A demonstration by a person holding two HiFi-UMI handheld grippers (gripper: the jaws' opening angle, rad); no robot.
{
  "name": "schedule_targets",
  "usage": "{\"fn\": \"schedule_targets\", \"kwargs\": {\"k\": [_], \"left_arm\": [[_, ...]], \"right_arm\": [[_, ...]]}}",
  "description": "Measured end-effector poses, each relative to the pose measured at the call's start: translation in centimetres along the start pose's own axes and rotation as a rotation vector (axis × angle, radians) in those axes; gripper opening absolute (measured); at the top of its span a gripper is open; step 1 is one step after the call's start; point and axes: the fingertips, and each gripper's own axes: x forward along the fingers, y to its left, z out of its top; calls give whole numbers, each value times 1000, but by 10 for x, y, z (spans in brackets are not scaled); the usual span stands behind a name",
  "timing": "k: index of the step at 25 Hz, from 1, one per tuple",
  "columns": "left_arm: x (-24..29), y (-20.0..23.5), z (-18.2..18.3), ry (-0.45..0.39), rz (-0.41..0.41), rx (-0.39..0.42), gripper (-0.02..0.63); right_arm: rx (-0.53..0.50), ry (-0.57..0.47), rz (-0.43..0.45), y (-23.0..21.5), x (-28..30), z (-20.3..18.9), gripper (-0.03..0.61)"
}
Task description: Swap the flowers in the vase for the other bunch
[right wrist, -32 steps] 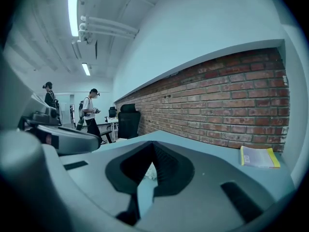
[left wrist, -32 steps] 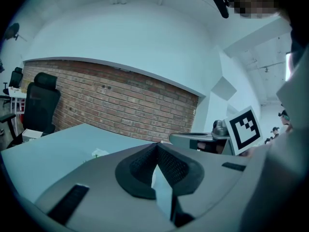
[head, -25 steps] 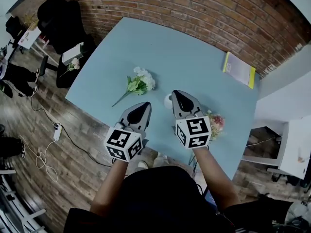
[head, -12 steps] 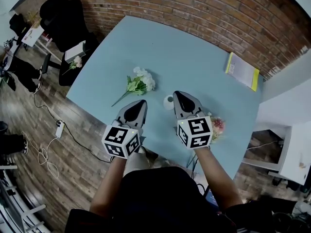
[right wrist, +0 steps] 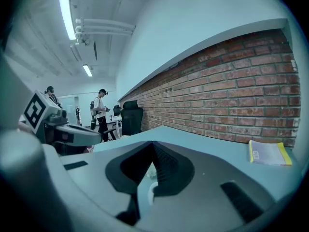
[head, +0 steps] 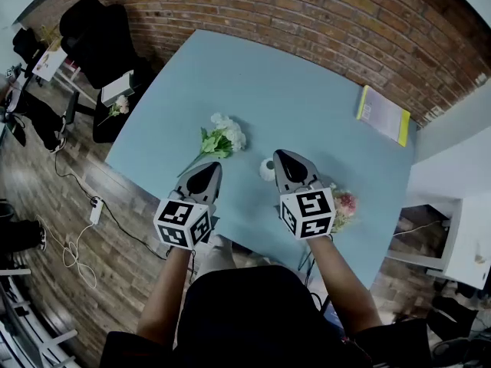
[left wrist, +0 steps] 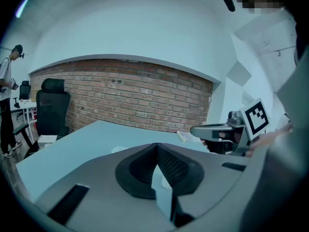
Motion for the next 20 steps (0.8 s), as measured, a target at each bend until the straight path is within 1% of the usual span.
{"fn": "schedule_targets", "kwargs": {"k": [6,13,20], "left_arm": [[14,16,-4,56,-56,39,3],[30,45,-14,145,-102,64,3],[52,65,-28,235,-172,84,5]], "right_arm": [[-3,18,-43,-3,9,2,12],[18,41,-132,-9,15,-2,12],[42,66,-206,-17,21,-6,12]]}}
